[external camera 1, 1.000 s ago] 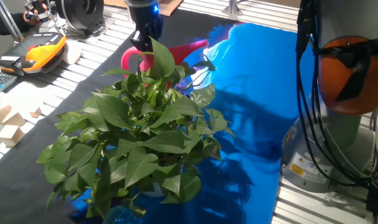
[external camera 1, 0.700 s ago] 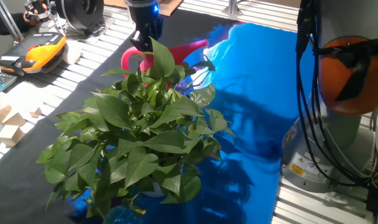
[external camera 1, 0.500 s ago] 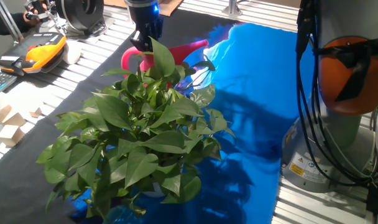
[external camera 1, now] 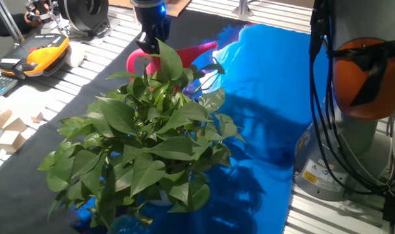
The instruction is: Water the plant
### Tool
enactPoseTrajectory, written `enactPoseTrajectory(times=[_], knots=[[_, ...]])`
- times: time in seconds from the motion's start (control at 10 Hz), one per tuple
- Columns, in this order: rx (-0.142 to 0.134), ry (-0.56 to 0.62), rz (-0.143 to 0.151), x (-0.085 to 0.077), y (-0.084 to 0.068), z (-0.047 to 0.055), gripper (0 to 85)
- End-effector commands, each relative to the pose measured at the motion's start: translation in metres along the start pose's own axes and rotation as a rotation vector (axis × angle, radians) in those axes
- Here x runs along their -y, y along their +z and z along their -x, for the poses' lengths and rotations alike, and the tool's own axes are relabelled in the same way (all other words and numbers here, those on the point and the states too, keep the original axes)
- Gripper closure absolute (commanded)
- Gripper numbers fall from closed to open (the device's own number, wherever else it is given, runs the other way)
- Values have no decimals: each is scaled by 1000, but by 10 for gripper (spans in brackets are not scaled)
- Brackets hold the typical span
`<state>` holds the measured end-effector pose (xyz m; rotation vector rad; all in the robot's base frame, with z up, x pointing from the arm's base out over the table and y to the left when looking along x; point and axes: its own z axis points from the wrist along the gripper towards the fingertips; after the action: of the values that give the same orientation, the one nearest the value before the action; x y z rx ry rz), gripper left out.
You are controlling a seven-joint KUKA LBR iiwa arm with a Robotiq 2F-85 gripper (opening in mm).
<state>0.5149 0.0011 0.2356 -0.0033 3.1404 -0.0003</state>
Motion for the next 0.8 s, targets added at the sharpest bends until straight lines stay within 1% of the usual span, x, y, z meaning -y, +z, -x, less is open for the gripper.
enactPoseTrajectory(times=[0.0,0.7], knots=[[-155,29,-16,0,0,0,850],[-157,18,-17,0,0,0,850]])
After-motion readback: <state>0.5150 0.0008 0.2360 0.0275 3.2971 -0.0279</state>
